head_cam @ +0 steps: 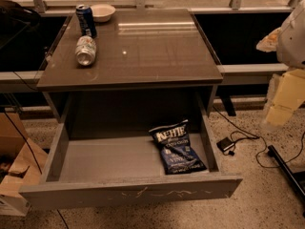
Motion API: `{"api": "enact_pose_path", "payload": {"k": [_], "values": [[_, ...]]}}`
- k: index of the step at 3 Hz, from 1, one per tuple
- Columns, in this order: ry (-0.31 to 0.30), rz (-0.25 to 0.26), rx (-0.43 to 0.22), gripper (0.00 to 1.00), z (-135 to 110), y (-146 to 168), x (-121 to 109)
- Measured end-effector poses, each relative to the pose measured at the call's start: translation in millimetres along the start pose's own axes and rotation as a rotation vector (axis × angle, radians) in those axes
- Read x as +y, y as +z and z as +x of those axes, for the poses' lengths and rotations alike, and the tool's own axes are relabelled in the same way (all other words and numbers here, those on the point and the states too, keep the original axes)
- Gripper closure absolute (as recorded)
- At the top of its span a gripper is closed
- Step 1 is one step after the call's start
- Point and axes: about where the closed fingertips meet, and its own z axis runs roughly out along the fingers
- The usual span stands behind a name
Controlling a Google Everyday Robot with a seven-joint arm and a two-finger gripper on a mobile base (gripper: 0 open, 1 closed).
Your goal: Pick blue chip bag from top drawer and place on counter
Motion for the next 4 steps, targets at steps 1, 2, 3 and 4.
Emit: {"api": "enact_pose_path", "payload": {"k": [1, 2, 3, 4], "values": [[0.0, 0.0, 0.0, 0.0, 0, 0, 0], [-0.011, -0.035, -0.068, 0.0, -13, 19, 6], [-0.03, -0.058, -0.155, 0.0, -31, 45, 17], [-0.04, -0.067, -0.207, 0.0, -41, 61, 24]]}}
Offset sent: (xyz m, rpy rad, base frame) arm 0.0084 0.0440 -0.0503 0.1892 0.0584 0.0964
